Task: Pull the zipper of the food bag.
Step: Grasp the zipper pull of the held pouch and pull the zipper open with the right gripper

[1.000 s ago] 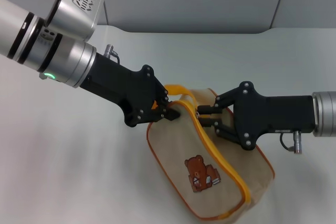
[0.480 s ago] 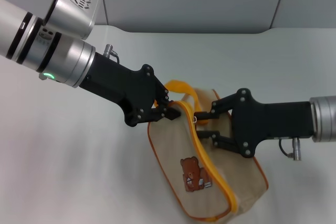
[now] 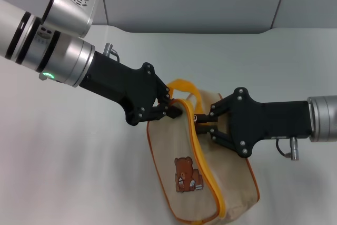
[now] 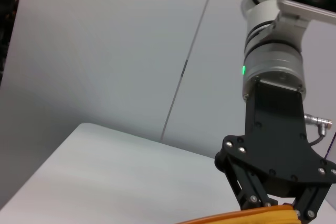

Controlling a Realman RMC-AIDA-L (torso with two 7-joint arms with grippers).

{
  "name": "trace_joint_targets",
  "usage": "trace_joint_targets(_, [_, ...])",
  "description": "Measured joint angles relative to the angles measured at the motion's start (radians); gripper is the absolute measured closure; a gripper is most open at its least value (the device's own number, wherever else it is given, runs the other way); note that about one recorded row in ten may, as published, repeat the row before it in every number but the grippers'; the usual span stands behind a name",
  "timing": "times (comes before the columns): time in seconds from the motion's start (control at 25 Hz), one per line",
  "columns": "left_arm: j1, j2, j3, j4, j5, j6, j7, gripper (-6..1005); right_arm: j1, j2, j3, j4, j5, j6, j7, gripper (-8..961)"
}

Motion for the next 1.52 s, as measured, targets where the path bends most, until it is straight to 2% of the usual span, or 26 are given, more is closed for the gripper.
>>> trace_joint_targets(0.12, [0.000,-0.001,0.000,0.000,0.000,0.000,0.000,943,0.005,0.000,0.000,0.002,0.000,0.004,0.027,867])
trace_joint_targets(1.12, [0.009,-0.004,-0.010,0.000,-0.012,-0.007,-0.001,943,-0.001,-0.007,-0.034,-0.001,-0.011,-0.009,0.191,870])
trace_joint_targets(1.52, [0.014,-0.003,-0.005,0.000,-0.018,-0.011,-0.009,943,0.006,-0.009,-0.044,-0.006,-0.007,-0.021,0.298,923])
